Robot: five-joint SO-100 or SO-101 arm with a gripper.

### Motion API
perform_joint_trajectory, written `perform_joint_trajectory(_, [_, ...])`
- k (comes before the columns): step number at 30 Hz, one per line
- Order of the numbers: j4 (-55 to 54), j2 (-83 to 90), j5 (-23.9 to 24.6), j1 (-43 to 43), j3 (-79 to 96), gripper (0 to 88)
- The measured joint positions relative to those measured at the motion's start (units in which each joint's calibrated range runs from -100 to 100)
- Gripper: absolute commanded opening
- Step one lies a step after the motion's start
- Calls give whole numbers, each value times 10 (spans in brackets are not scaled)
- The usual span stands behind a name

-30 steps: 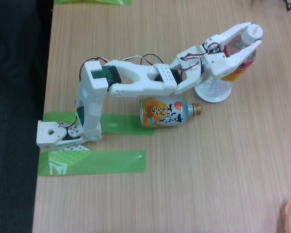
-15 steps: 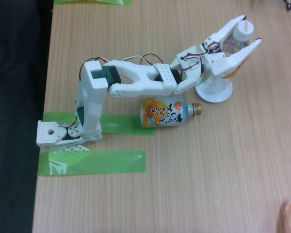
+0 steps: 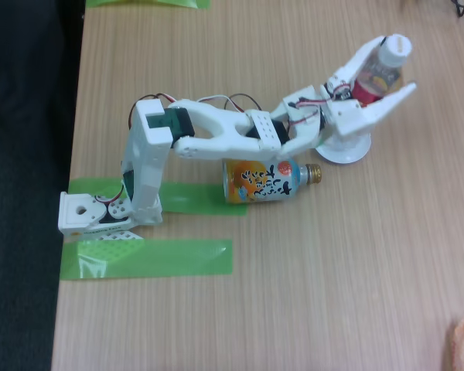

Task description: Pick up the plastic bottle and stand it up on the white place

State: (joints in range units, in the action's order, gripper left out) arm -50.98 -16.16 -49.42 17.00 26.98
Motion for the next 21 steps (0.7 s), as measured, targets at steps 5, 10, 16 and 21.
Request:
perform_joint_trajectory(5, [0,3,8,-1,4,401])
perform_joint_trajectory(10, [43,51,9,0,5,401])
perform_joint_trajectory(16, [102,113,9,0,5,401])
perform_joint_trajectory(21, [107,153,11,8,5,401])
